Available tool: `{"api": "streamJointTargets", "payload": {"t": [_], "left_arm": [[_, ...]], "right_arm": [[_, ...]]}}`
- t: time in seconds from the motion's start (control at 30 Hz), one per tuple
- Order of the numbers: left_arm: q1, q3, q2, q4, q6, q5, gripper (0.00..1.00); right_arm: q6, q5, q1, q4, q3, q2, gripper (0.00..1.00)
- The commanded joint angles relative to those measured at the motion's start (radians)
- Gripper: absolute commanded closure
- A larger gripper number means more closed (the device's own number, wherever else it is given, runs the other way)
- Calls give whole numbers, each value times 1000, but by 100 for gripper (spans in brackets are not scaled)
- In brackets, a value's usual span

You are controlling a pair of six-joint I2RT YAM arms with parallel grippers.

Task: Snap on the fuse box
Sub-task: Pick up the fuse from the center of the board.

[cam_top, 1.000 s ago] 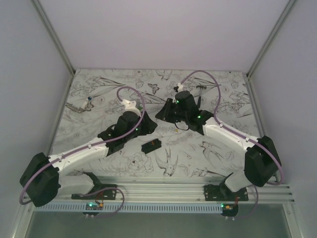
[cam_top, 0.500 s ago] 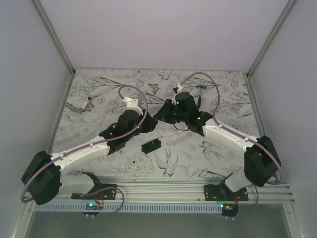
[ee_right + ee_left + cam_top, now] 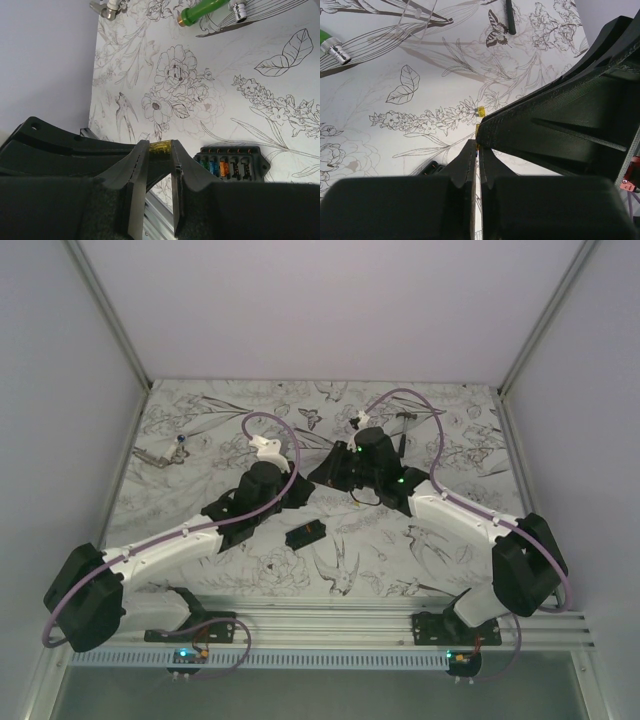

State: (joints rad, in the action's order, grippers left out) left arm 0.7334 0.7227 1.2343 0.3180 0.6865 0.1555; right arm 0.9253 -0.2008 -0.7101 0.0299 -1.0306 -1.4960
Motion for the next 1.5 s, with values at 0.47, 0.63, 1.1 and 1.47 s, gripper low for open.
{"api": "streamJointTargets", "payload": {"t": [0.47, 0.63, 1.1, 1.47], "left_arm": [[-175, 29, -73, 22, -179, -560, 100], [-198, 76, -96, -41, -258, -791, 100], [-187, 105, -156, -81, -373, -1040, 100], [-155, 129, -146, -93, -389, -1063, 100]], "right_arm": [[-582, -375, 97, -25, -11, 193, 41], [-790, -519, 98, 82, -37, 219, 42], [-1022, -728, 118, 220, -66, 292, 51], [-1049, -854, 121, 271, -114, 246, 59]]}}
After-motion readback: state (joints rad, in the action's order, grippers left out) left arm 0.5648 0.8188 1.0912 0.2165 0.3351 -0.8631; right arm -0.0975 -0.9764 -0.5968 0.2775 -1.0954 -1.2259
